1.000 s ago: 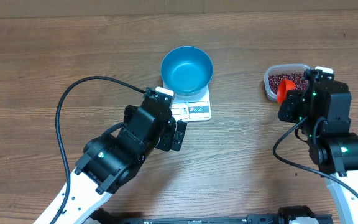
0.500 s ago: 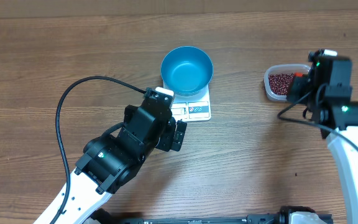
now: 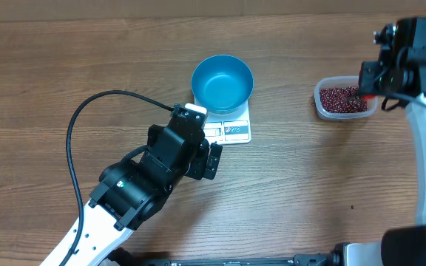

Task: Scoop item into bowl and weigh 150g on scale
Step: 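Raise the right gripper and lower the red scoop into the bean container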

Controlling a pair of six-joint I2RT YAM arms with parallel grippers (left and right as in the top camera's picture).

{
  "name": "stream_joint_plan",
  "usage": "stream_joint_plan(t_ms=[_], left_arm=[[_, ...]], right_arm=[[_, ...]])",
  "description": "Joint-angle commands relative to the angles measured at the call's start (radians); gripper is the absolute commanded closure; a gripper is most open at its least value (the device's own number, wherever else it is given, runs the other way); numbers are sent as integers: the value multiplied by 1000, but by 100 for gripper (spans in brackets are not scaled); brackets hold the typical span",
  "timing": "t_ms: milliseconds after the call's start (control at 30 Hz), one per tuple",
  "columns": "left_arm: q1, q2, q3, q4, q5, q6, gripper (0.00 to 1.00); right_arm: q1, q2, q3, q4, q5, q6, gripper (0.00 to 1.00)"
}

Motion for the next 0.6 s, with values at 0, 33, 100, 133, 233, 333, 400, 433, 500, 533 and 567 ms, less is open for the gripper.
stream_joint_plan(t_ms=[0, 33, 100, 133, 233, 333, 400, 433, 500, 533, 567], left_arm=[[0, 4, -2, 3, 5, 19, 0], [0, 4, -2, 3, 5, 19, 0], [0, 4, -2, 3, 5, 19, 1], [0, 4, -2, 3, 5, 19, 0], [0, 4, -2, 3, 5, 19, 0], [0, 4, -2, 3, 5, 19, 1], [0, 4, -2, 3, 5, 19, 0], [0, 4, -2, 3, 5, 19, 1], [0, 4, -2, 3, 5, 19, 1], [0, 4, -2, 3, 5, 19, 1], [0, 4, -2, 3, 5, 19, 1]], right_arm=[[-3, 78, 135, -46, -1, -60, 96], [-3, 100, 159, -58, -1, -69, 97], [-5, 147, 197, -81, 1, -80, 96], [-9, 170, 211, -90, 0, -84, 96], [-16, 220, 219, -99, -1, -83, 96], [-16, 245, 218, -108, 3, -100, 96], [-18, 254, 218, -114, 5, -114, 96], [-21, 255, 218, -112, 7, -113, 96], [-29, 256, 218, -106, 6, -112, 96], [-32, 256, 218, -106, 7, -113, 96], [-37, 256, 217, -108, 7, -112, 96]])
